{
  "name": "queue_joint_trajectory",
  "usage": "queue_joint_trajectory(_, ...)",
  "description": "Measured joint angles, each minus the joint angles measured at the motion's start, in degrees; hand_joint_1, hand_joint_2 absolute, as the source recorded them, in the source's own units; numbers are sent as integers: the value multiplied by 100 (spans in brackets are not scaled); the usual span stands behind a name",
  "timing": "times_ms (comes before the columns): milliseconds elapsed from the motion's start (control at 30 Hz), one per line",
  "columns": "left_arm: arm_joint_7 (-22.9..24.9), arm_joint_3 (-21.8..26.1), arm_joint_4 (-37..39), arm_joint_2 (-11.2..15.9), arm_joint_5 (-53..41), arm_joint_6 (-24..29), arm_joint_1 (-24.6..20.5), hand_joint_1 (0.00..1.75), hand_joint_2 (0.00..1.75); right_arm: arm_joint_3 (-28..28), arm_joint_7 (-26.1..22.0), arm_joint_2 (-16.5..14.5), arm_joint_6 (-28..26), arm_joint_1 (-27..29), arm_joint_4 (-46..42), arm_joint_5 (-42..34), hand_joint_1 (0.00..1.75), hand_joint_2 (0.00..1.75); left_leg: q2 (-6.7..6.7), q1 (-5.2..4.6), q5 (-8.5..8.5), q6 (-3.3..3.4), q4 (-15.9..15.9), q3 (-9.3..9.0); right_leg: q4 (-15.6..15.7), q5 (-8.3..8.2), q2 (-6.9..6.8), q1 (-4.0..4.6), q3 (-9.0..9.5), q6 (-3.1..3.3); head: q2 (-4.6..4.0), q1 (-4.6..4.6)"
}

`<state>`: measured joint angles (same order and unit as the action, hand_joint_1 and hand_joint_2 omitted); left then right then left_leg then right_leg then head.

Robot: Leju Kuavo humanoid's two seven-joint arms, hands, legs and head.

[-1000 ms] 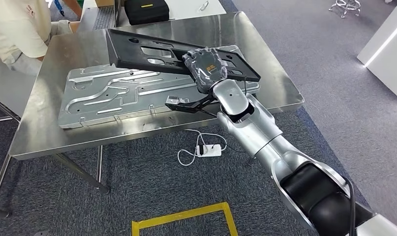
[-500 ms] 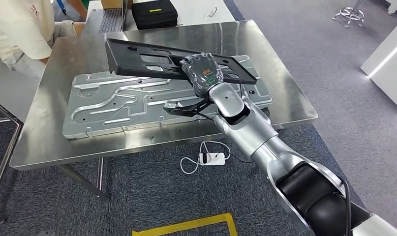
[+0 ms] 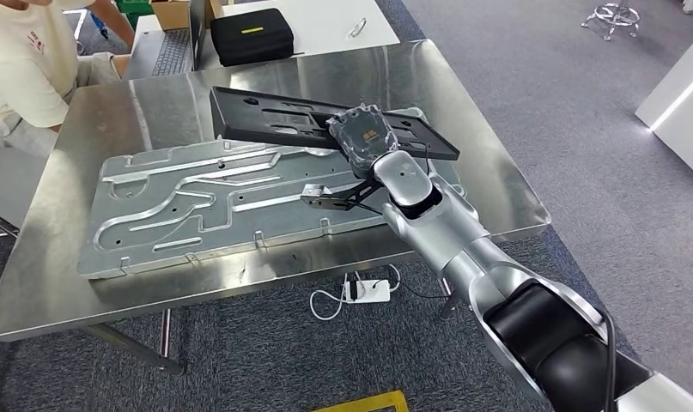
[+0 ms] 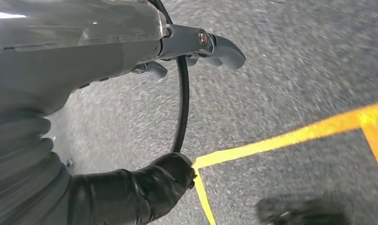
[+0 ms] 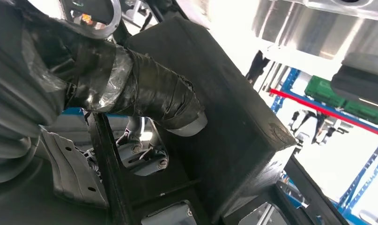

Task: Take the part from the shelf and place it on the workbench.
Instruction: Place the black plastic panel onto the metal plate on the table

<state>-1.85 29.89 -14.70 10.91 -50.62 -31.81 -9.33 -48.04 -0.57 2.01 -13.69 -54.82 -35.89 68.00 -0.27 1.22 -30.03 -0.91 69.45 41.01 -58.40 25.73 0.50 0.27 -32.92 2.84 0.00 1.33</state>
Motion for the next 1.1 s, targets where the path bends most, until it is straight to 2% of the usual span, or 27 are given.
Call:
queue_joint_trajectory(33,-96,-62,1,53,-3,-120,36,0,175,0,-16,-8,13,-2,61,-30,175,175,5,-17,336,46,-437,-114,-1,58,-2,9,61,-5,0,1)
queue_joint_trajectory(67,-201,-126,4,111,-7,-233,76,0,175,0,-48,-21,36,-5,130,-77,175,175,10,-39,571,84,-794,-216,-7,111,4,21,114,-20,0,1)
queue_joint_trajectory(100,-302,-191,7,179,-11,-335,116,0,175,0,-89,-35,74,-7,201,-140,175,175,9,-64,715,118,-1030,-299,-6,159,13,28,147,-47,0,3)
queue_joint_trajectory(133,-402,-261,10,238,-13,-429,160,0,175,0,-137,-51,113,-3,273,-210,175,175,7,-84,775,153,-1157,-336,-23,182,23,32,172,-78,0,2)
queue_joint_trajectory(167,-483,-327,15,289,-9,-496,200,0,175,0,-176,-68,146,3,342,-274,175,175,4,-89,731,177,-1175,-372,-44,188,36,39,194,-113,0,3)
queue_joint_trajectory(233,-587,-438,22,363,6,-572,259,0,175,0,-208,-87,176,17,450,-356,175,175,4,-69,776,232,-1232,-479,-148,213,32,35,188,-168,0,4)
queue_joint_trajectory(267,-610,-481,25,387,15,-586,274,0,175,0,-209,-93,183,12,498,-374,175,175,7,-57,779,253,-1241,-536,-302,252,25,28,118,-193,0,7)
queue_joint_trajectory(300,-621,-514,26,401,21,-594,284,0,175,0,-208,-96,192,5,540,-385,175,175,6,-51,777,270,-1249,-575,-558,331,15,14,-21,-220,0,7)
queue_joint_trajectory(367,-625,-574,28,415,47,-600,296,0,175,0,-221,-100,226,2,630,-403,175,175,-1,-49,730,293,-1249,-619,-1250,604,-1,-22,-456,-280,0,8)
queue_joint_trajectory(400,-624,-605,28,418,60,-601,302,0,175,0,-236,-103,244,19,677,-412,175,175,-7,-47,696,295,-1247,-645,-1506,743,-7,-41,-668,-309,0,8)
queue_joint_trajectory(433,-622,-634,30,421,70,-604,308,0,175,0,-254,-107,259,41,723,-420,175,175,-15,-45,658,291,-1244,-678,-1597,800,-14,-60,-806,-327,0,8)
queue_joint_trajectory(467,-621,-658,31,424,76,-606,315,0,175,0,-272,-110,269,61,765,-427,175,175,-25,-43,617,283,-1237,-718,-1496,727,-19,-76,-852,-336,0,9)
queue_joint_trajectory(500,-620,-673,32,424,81,-607,320,0,175,0,-280,-112,279,73,799,-432,175,175,-34,-42,572,272,-1229,-765,-1202,507,-22,-86,-799,-331,0,9)
queue_joint_trajectory(533,-618,-679,33,424,91,-608,324,0,175,0,-281,-113,298,73,831,-437,175,175,-42,-42,526,257,-1222,-811,-798,193,-23,-91,-688,-313,0,9)
queue_joint_trajectory(567,-615,-688,35,424,110,-610,326,0,131,0,-280,-113,331,66,869,-441,131,131,-47,-45,485,235,-1212,-852,-447,-39,-24,-75,-590,-289,0,6)
queue_joint_trajectory(600,-611,-700,38,426,137,-611,326,0,87,0,-277,-123,378,56,910,-446,87,87,-54,-47,451,207,-1210,-873,-195,-188,-23,-56,-513,-257,0,5)
queue_joint_trajectory(633,-604,-718,40,427,166,-613,326,0,87,0,-278,-139,426,52,953,-452,44,44,-58,-49,431,173,-1199,-888,-60,-267,-20,-36,-473,-223,0,5)
queue_joint_trajectory(667,-599,-739,44,431,195,-615,328,0,87,0,-281,-158,466,59,993,-457,0,0,-62,-54,413,150,-1183,-881,-40,-263,-20,-26,-454,-204,0,4)
queue_joint_trajectory(733,-591,-773,49,438,245,-617,341,0,175,0,-295,-194,517,83,1065,-466,0,0,-50,-50,380,184,-1175,-903,-17,-324,-9,-24,-410,-211,0,7)
queue_joint_trajectory(800,-589,-790,54,449,308,-617,360,0,175,0,-307,-224,537,98,1132,-471,0,0,-25,-42,353,229,-1205,-935,-21,-310,7,-13,-397,-219,0,7)
queue_joint_trajectory(833,-588,-797,55,455,338,-614,367,0,175,0,-313,-244,537,102,1161,-475,0,0,-17,-39,351,218,-1218,-943,-24,-300,13,-8,-398,-203,0,5)
queue_joint_trajectory(967,-584,-819,59,475,466,-599,384,0,0,0,-369,-324,539,101,1231,-525,0,0,-8,-38,342,191,-1269,-969,-24,-274,19,-4,-396,-163,0,4)
queue_joint_trajectory(1100,-572,-848,68,477,558,-591,420,0,0,0,-410,-385,545,92,1246,-594,0,0,-8,-35,345,126,-1292,-976,-27,-268,17,-1,-396,-153,0,6)
